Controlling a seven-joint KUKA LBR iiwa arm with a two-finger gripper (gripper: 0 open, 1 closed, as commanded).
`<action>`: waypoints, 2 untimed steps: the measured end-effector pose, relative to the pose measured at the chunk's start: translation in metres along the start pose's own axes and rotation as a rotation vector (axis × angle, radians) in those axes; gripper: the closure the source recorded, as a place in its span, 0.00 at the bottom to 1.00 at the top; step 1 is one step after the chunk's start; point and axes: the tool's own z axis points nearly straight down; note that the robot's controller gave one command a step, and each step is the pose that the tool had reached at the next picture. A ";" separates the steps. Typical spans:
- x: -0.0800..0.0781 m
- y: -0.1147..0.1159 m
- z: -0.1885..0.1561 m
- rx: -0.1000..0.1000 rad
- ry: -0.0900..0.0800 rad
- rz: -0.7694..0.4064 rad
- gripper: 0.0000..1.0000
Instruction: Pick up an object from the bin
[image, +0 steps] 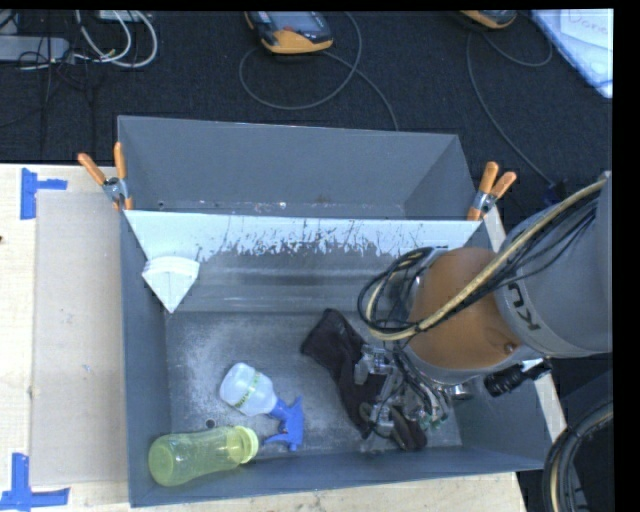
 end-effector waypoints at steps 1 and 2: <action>0.000 0.000 0.001 0.001 0.001 -0.002 1.00; 0.000 0.000 0.001 0.001 0.001 -0.002 1.00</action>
Offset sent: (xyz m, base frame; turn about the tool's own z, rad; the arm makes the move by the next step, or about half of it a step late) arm 0.0000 0.0000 0.0000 0.0000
